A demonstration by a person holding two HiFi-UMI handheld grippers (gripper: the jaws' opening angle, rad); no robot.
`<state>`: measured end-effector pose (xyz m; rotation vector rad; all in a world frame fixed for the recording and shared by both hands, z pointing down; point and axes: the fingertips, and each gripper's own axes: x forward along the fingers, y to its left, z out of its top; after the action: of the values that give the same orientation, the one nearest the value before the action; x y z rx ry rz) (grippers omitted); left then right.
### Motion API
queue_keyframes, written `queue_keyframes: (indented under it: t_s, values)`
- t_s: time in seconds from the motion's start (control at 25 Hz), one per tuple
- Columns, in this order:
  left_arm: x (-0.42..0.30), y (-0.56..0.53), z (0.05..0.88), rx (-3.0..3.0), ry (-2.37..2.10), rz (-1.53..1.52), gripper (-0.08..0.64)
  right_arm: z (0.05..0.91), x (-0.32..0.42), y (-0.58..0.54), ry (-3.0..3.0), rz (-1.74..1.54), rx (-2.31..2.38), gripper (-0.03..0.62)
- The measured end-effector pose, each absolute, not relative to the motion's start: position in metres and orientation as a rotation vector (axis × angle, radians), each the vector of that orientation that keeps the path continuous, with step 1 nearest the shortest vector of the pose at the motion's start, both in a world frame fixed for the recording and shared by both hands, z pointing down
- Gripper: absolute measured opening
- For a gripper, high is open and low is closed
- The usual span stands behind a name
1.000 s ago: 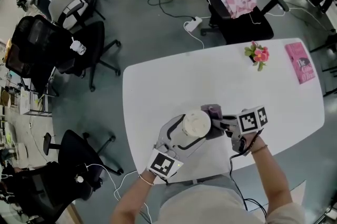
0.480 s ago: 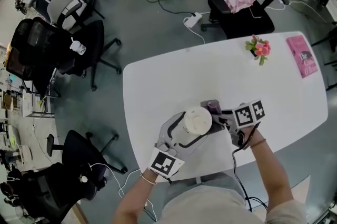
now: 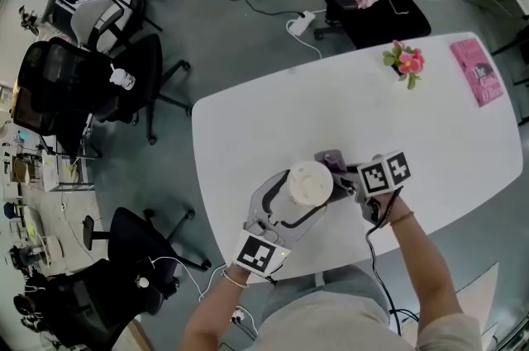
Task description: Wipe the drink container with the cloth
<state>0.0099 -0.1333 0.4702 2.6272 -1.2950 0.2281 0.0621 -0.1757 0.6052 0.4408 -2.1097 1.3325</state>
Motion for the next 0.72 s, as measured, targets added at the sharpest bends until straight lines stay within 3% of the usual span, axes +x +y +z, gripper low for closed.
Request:
queue_keyframes:
  t_s: [0.72]
  values:
    - [0.011,-0.132,0.474,2.629,-1.279,0.222,0.391,0.606,0.074,-0.174,-2.101,1.287,0.463,0.072]
